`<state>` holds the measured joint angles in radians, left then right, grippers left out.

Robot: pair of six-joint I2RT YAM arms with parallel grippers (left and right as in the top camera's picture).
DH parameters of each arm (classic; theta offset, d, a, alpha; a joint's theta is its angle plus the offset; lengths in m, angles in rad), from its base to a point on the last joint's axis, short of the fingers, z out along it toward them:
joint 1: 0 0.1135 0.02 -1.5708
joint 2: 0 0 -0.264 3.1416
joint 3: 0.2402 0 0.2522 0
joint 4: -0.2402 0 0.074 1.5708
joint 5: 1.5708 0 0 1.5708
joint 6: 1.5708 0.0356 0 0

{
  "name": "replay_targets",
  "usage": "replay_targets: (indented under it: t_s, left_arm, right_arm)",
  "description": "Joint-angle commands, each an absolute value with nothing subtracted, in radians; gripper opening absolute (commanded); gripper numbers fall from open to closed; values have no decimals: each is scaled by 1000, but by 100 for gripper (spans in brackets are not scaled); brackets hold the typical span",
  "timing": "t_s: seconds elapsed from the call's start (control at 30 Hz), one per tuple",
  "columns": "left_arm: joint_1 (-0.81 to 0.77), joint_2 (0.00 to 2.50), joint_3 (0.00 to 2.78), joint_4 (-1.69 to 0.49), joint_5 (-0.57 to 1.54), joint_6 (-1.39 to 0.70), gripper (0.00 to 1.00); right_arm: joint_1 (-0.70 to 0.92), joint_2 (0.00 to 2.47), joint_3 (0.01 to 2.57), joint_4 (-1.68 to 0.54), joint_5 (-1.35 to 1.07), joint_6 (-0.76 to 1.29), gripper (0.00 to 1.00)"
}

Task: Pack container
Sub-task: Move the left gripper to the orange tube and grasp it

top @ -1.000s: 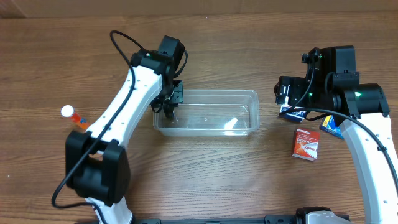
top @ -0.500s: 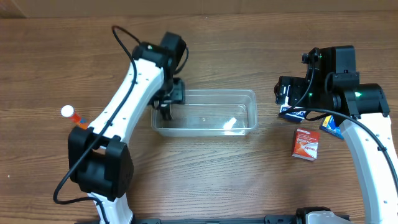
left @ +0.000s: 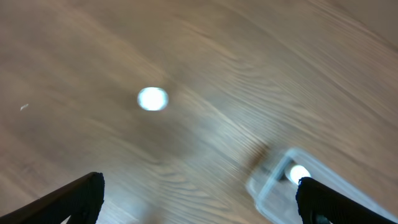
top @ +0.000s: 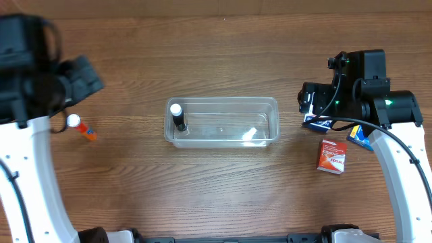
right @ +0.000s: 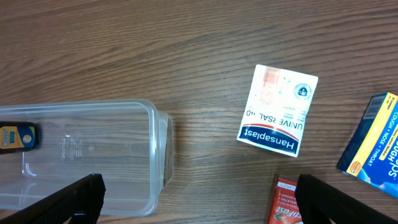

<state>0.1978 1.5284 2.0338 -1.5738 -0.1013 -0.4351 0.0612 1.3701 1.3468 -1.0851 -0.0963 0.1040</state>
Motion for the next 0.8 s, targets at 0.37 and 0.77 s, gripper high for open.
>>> replay_targets:
  t_s: [0.37, 0.77]
  left_arm:
    - [461, 1715, 1560, -1270, 2, -308, 100]
    - [458, 1904, 1560, -1185, -4, -306, 67]
  right_arm:
    - [66, 1360, 1376, -1080, -88, 102, 100]
    - [66, 1360, 1376, -1080, -88, 102, 100]
